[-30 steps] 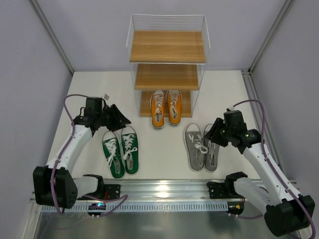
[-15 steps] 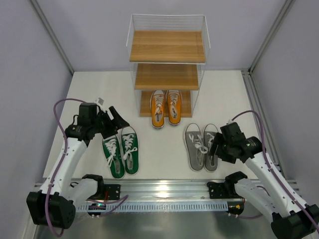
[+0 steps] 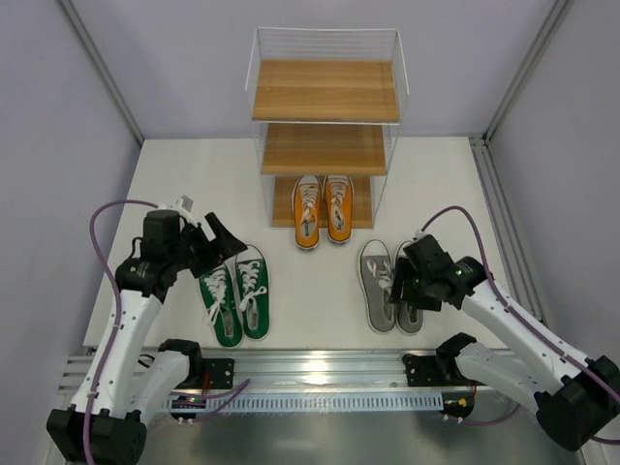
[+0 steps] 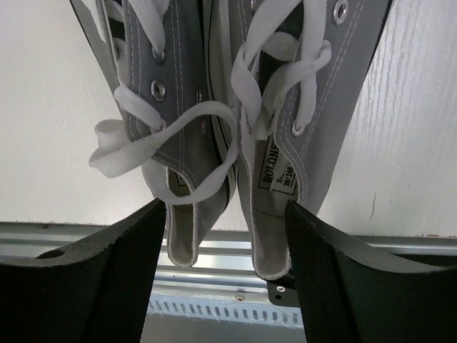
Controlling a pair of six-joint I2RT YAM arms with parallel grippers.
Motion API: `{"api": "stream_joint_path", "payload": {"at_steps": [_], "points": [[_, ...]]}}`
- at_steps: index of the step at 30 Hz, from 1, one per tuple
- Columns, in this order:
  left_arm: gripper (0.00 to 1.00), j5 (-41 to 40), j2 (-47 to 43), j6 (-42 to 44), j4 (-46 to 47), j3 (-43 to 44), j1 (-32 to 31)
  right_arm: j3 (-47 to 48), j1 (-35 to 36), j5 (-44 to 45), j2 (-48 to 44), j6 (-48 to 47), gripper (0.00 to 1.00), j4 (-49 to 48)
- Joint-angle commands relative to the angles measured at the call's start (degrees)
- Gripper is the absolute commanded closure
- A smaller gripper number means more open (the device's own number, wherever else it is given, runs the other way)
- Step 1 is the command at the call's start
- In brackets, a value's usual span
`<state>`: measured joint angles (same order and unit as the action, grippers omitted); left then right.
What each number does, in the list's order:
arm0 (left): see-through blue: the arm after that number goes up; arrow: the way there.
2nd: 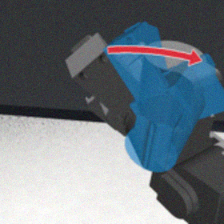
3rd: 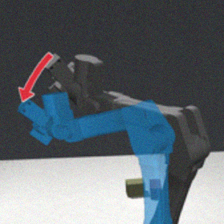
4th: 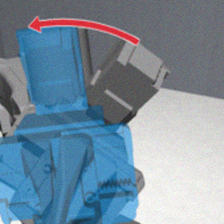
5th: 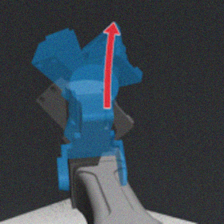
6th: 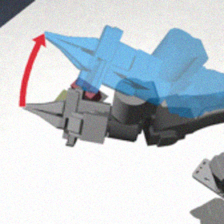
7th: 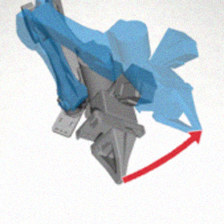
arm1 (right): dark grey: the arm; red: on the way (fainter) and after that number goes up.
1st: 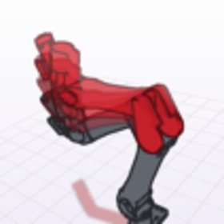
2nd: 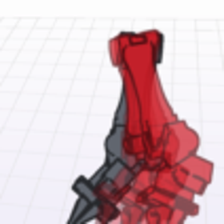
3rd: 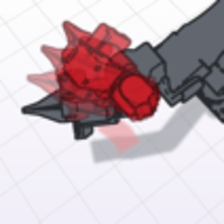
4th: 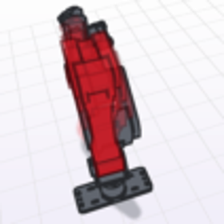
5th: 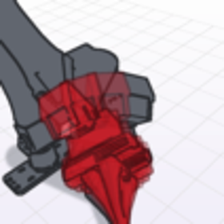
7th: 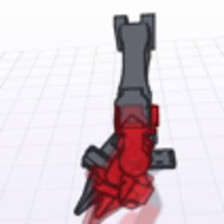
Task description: Place and organize the shoes onto the shoe shelf
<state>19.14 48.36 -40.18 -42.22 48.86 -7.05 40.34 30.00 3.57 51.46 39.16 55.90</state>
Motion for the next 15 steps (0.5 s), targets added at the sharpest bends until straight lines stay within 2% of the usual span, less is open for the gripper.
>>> {"api": "stream_joint_path", "payload": {"at_steps": [1, 7, 11, 15], "points": [[0.14, -0.6, -1.5, 0.7, -1.5, -0.3, 0.0, -0.9, 0.7, 4.7, 3.0, 1.8, 0.31, -6.8], [0.14, -0.1, -2.0, 1.6, -1.9, -0.1, 0.0, -3.0, 0.9, 7.3, 9.8, 2.5, 0.31, -13.4], [0.13, -0.1, -2.3, 2.3, -2.3, -0.2, -0.1, -6.7, 3.7, 10.0, 4.3, 3.6, 0.32, -19.6], [0.13, 1.0, -2.2, 2.3, -1.4, -2.0, -0.1, -13.4, 7.1, 17.5, -1.8, 6.7, 0.32, -25.7]]}}
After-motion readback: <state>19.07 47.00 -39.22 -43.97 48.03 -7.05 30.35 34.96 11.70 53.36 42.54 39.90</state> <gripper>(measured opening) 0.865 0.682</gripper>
